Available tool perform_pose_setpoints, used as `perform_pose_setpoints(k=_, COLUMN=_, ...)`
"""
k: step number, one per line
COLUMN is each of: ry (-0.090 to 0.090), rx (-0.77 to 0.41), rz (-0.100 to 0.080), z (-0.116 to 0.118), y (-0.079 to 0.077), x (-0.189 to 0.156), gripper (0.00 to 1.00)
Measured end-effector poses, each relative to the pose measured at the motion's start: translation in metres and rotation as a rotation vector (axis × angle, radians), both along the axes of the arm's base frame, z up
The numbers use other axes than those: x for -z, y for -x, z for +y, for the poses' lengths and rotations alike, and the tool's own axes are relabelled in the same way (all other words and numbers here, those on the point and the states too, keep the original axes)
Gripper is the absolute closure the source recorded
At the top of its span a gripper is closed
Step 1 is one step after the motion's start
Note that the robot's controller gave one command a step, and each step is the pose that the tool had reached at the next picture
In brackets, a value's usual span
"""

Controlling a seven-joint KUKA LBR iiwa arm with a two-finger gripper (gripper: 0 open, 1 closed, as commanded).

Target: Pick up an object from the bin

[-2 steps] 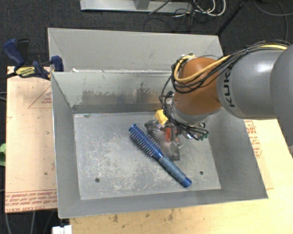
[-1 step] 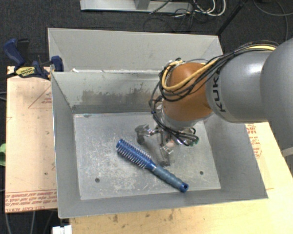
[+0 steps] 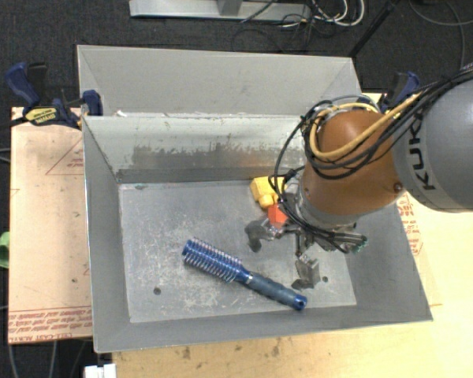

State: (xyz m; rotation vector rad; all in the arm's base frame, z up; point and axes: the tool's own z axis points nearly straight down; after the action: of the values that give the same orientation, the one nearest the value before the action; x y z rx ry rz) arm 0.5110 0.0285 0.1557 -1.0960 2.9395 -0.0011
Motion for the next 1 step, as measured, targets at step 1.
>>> perform_pose_setpoints(k=1, ry=-0.002, rx=0.044, rz=-0.002, z=-0.0047, y=0.0177, x=0.0879, gripper=0.00)
